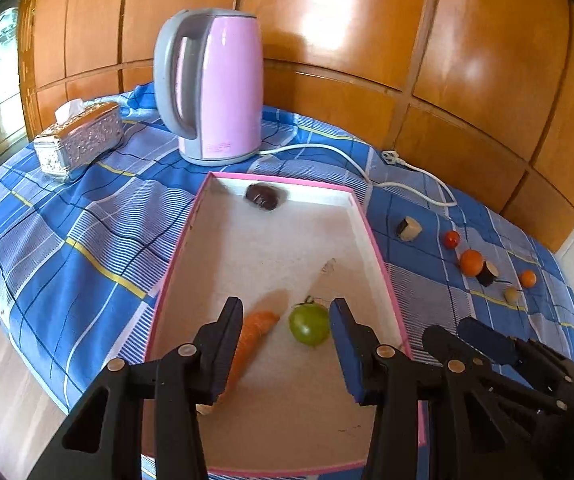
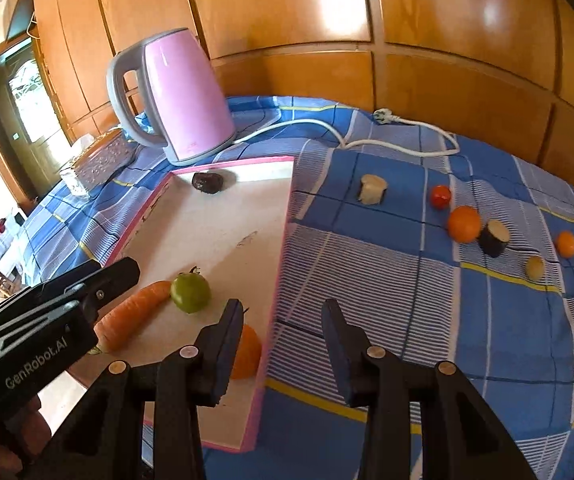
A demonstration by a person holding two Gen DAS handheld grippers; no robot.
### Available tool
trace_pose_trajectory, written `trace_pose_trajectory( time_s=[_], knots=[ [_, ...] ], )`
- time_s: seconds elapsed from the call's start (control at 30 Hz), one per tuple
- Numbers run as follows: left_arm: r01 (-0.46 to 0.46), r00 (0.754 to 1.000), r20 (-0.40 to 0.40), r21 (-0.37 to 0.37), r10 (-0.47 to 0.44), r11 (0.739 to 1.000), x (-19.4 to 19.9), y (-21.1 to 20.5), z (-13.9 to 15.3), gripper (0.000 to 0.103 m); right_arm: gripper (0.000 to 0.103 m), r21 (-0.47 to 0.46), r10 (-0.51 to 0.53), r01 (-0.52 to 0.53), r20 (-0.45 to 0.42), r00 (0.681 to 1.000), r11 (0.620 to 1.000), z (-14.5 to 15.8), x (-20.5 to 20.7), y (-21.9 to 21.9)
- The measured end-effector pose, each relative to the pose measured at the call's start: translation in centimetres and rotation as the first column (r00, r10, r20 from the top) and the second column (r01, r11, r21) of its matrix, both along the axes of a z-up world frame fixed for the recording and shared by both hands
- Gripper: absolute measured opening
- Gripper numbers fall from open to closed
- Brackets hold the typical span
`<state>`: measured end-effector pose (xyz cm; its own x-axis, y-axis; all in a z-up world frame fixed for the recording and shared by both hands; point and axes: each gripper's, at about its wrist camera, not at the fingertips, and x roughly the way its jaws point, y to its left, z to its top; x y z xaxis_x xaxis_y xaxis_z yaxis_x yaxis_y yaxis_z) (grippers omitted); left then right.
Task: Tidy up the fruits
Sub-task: 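Lower the orange into the tray beside the green fruit and open the right gripper, then withdraw both grippers from the tray toward the remaining produce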
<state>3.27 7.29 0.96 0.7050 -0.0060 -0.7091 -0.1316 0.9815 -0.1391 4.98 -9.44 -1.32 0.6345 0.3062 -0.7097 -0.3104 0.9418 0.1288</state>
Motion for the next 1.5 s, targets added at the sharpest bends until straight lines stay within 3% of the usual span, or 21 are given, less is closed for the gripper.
trace_pose_trajectory(
  time_s=[0.33, 0.77, 1.5],
  knots=[
    [0.053, 0.999, 0.002, 0.012, -0.053, 0.999, -0.8, -2.3, 0.1, 0.046, 0.041, -0.018, -0.041, 0.042, 0.03, 0.999, 0.999, 0.1, -1.2, -1.3],
    [0.143, 0.989, 0.031, 0.047, -0.144, 0.989, -2.5, -5.3, 0.0, 0.046, 0.041, -0.023, -0.207, 0.207, 0.006, 0.978, 0.978, -0.7, -2.2, -5.7],
    [0.173, 0.985, 0.021, 0.002, -0.173, 0.985, -3.1, -5.9, -0.5, 0.046, 0.041, -0.059, -0.294, 0.293, -0.016, 0.956, 0.954, -1.0, -3.6, -8.2]
  ],
)
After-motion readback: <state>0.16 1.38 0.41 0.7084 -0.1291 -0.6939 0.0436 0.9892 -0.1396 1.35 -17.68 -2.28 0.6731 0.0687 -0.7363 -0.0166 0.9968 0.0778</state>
